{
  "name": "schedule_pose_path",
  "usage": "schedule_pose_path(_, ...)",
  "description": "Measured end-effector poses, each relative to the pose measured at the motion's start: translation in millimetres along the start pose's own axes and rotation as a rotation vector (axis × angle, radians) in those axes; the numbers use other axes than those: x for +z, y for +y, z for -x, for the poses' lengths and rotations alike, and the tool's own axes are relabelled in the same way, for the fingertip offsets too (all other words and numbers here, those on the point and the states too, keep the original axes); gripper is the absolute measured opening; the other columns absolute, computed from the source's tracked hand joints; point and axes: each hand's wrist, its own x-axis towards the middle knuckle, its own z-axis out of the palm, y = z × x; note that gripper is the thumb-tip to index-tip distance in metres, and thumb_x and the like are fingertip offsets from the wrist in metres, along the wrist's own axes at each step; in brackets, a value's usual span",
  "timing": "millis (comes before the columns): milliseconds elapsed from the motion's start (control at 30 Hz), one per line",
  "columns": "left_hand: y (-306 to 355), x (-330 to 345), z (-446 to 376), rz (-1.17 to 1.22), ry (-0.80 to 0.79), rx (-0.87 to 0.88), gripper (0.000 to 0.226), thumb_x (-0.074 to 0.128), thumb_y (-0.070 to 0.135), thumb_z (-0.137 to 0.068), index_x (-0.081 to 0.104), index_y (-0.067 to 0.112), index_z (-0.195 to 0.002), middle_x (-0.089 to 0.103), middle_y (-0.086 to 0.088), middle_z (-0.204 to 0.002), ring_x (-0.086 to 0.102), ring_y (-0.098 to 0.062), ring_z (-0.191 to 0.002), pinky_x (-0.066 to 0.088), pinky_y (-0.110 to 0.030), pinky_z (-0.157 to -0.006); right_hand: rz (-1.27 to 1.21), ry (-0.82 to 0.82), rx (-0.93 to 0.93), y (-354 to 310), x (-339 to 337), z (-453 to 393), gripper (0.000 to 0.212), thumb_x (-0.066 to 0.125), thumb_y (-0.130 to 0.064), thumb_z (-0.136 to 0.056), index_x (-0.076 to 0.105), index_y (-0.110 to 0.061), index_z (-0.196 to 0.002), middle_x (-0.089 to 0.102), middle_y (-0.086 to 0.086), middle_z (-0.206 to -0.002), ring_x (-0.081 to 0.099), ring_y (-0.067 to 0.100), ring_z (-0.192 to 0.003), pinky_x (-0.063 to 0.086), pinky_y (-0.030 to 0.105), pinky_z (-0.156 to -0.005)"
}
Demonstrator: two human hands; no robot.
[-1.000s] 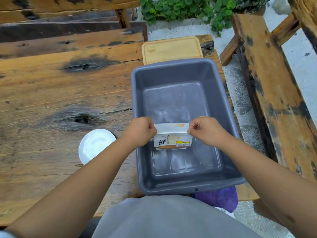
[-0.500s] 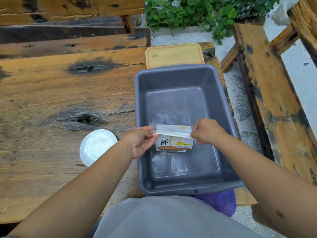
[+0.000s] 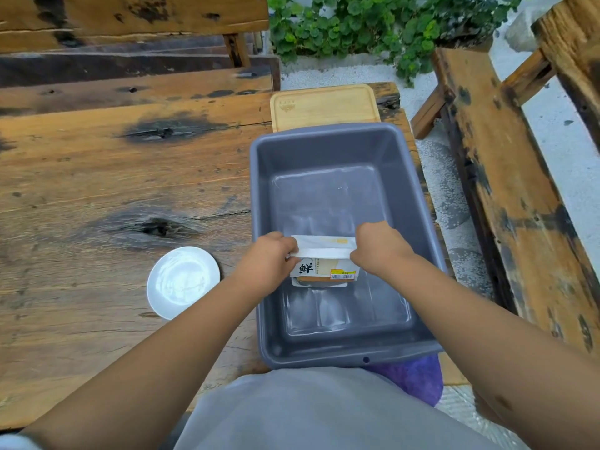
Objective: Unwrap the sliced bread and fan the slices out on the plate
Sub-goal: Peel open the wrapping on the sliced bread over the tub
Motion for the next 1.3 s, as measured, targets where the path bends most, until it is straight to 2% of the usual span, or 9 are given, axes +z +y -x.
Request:
schedule_pose_path(167, 2, 1, 3, -0.075, 0.041, 0.098, 0.017, 0.063, 0.021, -0.089, 0.069, 0.005, -0.089, 0.064, -0.013, -0.089, 0.063, -0.033, -0.081, 0.051, -0.040, -0.069, 0.058, 0.033, -0.002, -1, 3, 0, 0.015, 0.051, -0.007, -0.079, 0.042, -0.015, -0.071, 0.040, 0.002, -0.067, 0.049, 0.028, -0.068, 0.035, 0.028, -0.050)
schedule_pose_path(333, 4, 0, 7, -0.032, 0.091, 0.100, 0.016, 0.064, 0.017, -0.089, 0.071, 0.003, -0.088, 0.066, -0.015, -0.087, 0.063, -0.033, -0.080, 0.052, -0.041, -0.070, 0.028, 0.037, -0.008, 3, 4, -1, 0.019, 0.049, -0.006, -0.078, 0.042, -0.016, -0.064, 0.049, 0.006, -0.070, 0.051, 0.027, -0.064, 0.039, 0.029, -0.051)
schedule_pose_path(433, -2, -3, 9, 0.026, 0.107, 0.076, 0.013, 0.066, 0.016, -0.088, 0.073, 0.004, -0.089, 0.067, -0.014, -0.084, 0.063, -0.031, -0.080, 0.050, -0.036, -0.072, -0.423, 0.044, 0.045, 20, 4, -6, 0.014, 0.050, -0.005, -0.077, 0.063, -0.011, -0.076, 0.070, 0.011, -0.072, 0.068, 0.025, -0.069, 0.056, 0.033, -0.061)
schedule_pose_path(567, -7, -7, 14, 0.043, 0.089, 0.120, 0.012, 0.067, 0.016, -0.088, 0.073, 0.006, -0.090, 0.066, -0.013, -0.083, 0.064, -0.029, -0.077, 0.050, -0.035, -0.070, -1.244, -0.070, 0.186, 40, 9, -2, 0.021, 0.048, 0.006, -0.086, 0.062, -0.008, -0.093, 0.070, 0.011, -0.064, 0.070, 0.011, -0.055, 0.053, 0.018, -0.048)
schedule_pose_path(900, -6, -4, 18, 0.053, 0.079, 0.116, 0.013, 0.066, 0.014, -0.089, 0.073, 0.007, -0.097, 0.068, -0.011, -0.089, 0.065, -0.029, -0.083, 0.052, -0.039, -0.074, -1.957, -0.250, 0.297, 54, 39, 2, 0.028, 0.050, 0.013, -0.086, 0.053, -0.013, -0.097, 0.071, 0.010, -0.066, 0.054, 0.006, -0.042, 0.041, 0.013, -0.038)
schedule_pose_path(1000, -7, -2, 18, 0.095, 0.101, 0.083, 0.013, 0.064, 0.011, -0.089, 0.073, 0.006, -0.099, 0.069, -0.011, -0.092, 0.064, -0.027, -0.086, 0.052, -0.037, -0.078, -1.687, -0.226, 0.276, 53, 40, 5, 0.026, 0.050, 0.010, -0.086, 0.055, -0.012, -0.098, 0.071, 0.009, -0.067, 0.053, 0.009, -0.043, 0.040, 0.017, -0.040)
schedule_pose_path(1133, -11, 3, 20, 0.183, 0.174, -0.035, 0.014, 0.066, 0.012, -0.087, 0.071, 0.013, -0.100, 0.063, 0.000, -0.084, 0.054, -0.013, -0.076, 0.046, -0.026, -0.075, -1.224, -0.065, 0.078, 54, 32, 8, 0.026, 0.054, 0.005, -0.085, 0.062, -0.016, -0.098, 0.070, 0.006, -0.085, 0.061, 0.011, -0.059, 0.046, 0.024, -0.057)
schedule_pose_path(1200, -13, 4, 21, 0.153, 0.152, -0.023, 0.017, 0.068, 0.014, -0.086, 0.069, 0.015, -0.103, 0.060, 0.002, -0.086, 0.054, -0.015, -0.076, 0.048, -0.031, -0.075, -0.865, 0.099, -0.084, 55, 28, 9, 0.027, 0.062, -0.001, -0.082, 0.062, -0.023, -0.099, 0.067, 0.000, -0.094, 0.062, 0.014, -0.071, 0.050, 0.030, -0.067)
schedule_pose_path(1300, -12, 6, 22, -0.018, 0.091, 0.033, 0.032, 0.068, 0.016, -0.084, 0.061, 0.017, -0.116, 0.061, -0.004, -0.102, 0.059, -0.025, -0.086, 0.052, -0.038, -0.070, -0.234, 0.225, -0.342, 53, 30, 7, 0.036, 0.066, -0.020, -0.083, 0.055, -0.022, -0.117, 0.058, -0.001, -0.113, 0.059, 0.022, -0.091, 0.052, 0.040, -0.076)
